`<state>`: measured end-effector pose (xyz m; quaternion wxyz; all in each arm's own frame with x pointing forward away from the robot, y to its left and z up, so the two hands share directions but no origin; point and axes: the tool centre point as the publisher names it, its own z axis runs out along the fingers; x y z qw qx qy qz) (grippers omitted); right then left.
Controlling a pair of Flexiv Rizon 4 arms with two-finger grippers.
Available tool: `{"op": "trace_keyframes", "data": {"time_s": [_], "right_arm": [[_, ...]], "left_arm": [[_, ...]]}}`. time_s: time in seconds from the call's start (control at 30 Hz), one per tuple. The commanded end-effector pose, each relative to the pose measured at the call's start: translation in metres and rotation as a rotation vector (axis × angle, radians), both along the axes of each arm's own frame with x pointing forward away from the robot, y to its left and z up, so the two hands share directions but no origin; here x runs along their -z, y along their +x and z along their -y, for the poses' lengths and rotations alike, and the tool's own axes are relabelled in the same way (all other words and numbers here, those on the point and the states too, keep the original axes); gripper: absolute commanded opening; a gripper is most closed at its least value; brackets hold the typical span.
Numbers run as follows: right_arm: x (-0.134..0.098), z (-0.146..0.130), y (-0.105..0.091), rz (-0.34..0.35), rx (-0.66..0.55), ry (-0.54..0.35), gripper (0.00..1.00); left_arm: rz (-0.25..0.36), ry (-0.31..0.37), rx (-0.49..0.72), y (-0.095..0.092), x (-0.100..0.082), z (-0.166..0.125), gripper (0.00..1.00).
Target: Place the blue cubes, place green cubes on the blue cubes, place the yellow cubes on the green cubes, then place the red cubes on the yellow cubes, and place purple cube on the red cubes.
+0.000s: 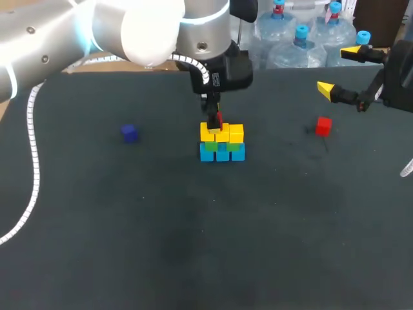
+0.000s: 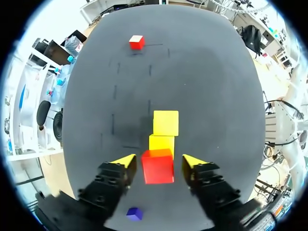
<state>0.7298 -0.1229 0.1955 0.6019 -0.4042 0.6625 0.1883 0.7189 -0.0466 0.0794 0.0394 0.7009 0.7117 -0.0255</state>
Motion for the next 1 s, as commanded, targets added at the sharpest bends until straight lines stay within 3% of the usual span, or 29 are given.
{"op": "trace_keyframes", "data": {"time_s": [0.03,0.23,0.47,0.7,0.77,1.0], "right_arm": [[0.000,0.000,-0.001,0.000,0.000,0.000,1.00],[0.000,0.000,-0.001,0.000,0.000,0.000,1.00],[0.000,0.000,-0.001,0.000,0.000,0.000,1.00],[0.000,0.000,-0.001,0.000,0.000,0.000,1.00],[0.000,0.000,-0.001,0.000,0.000,0.000,1.00],[0.000,0.000,-0.001,0.000,0.000,0.000,1.00]], "left_arm": [[-0.003,0.000,0.000,0.002,0.000,0.000,1.00],[-0.003,-0.003,0.003,-0.001,-0.003,-0.004,1.00],[0.059,-0.104,-0.052,-0.009,-0.045,-0.025,1.00],[0.073,-0.208,-0.146,-0.026,-0.082,-0.052,1.00],[0.110,-0.232,-0.178,-0.029,-0.089,-0.059,1.00],[0.298,-0.436,-0.404,-0.034,-0.113,-0.086,1.00]]}}
